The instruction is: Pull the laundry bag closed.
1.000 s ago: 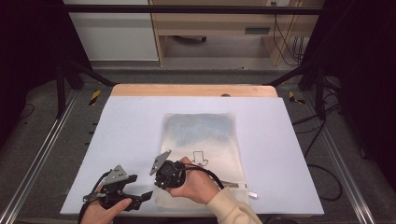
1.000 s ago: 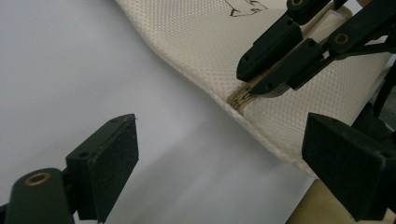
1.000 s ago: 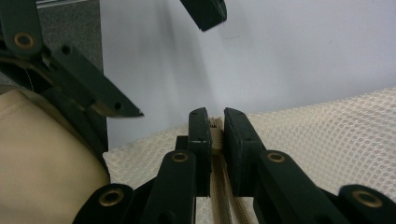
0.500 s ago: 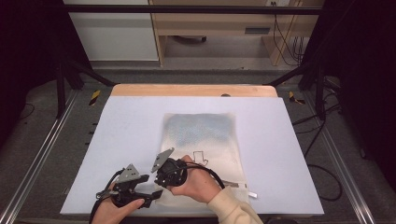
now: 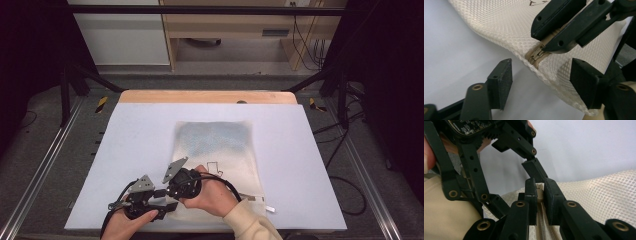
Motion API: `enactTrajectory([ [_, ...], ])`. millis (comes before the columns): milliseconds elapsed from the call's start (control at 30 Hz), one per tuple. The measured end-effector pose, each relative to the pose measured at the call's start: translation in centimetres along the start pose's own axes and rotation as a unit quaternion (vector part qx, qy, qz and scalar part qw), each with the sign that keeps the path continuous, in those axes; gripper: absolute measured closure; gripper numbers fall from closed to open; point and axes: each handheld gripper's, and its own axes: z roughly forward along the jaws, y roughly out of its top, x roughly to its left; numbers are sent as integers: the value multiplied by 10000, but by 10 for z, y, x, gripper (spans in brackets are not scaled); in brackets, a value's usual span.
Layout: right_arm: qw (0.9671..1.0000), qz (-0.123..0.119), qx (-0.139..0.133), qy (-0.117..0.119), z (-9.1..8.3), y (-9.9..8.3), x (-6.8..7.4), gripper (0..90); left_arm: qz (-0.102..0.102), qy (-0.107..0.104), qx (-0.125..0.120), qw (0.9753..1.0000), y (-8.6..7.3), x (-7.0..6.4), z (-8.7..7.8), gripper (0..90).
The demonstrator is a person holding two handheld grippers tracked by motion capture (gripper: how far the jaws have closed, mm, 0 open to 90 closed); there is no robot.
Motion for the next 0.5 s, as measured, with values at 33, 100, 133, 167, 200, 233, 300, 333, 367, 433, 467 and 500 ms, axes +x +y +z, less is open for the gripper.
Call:
enactTrajectory([
  [33,10000,-3,3,-3,0,0,0,819,5,-34,14,10000,0,0,1,367],
  [100,10000,-6,-11,-11,-1,0,1,819,-7,-112,8,9999,0,1,2,386],
  [133,10000,-23,-13,-7,-1,1,0,819,-41,-209,-26,9998,1,2,4,390],
  [167,10000,-61,3,-4,-1,1,0,819,-75,-285,-58,9995,1,3,4,400],
  [200,10000,-61,3,-4,-1,1,0,819,-75,-285,-58,9995,1,3,4,412],
  [233,10000,-47,-3,-3,-1,1,0,819,-100,-333,-67,9994,1,3,5,412],
  [300,10000,-19,-34,-10,-1,1,0,819,-153,-418,-99,9990,2,5,6,417],
  [333,10000,-16,-37,-23,-1,1,0,819,-169,-444,-99,9988,2,5,7,421],
  [367,10000,-9,-47,-20,-2,1,0,819,-184,-444,-101,9988,2,5,7,421],
  [433,10000,4,-37,-17,-2,1,0,819,-159,-481,-79,9987,2,6,8,429],
  [467,10000,3,-38,-20,-2,1,0,819,-178,-509,-81,9985,2,7,9,429],
  [500,10000,-33,-32,-18,-2,1,0,819,-179,-515,-77,9985,2,7,10,429],
])
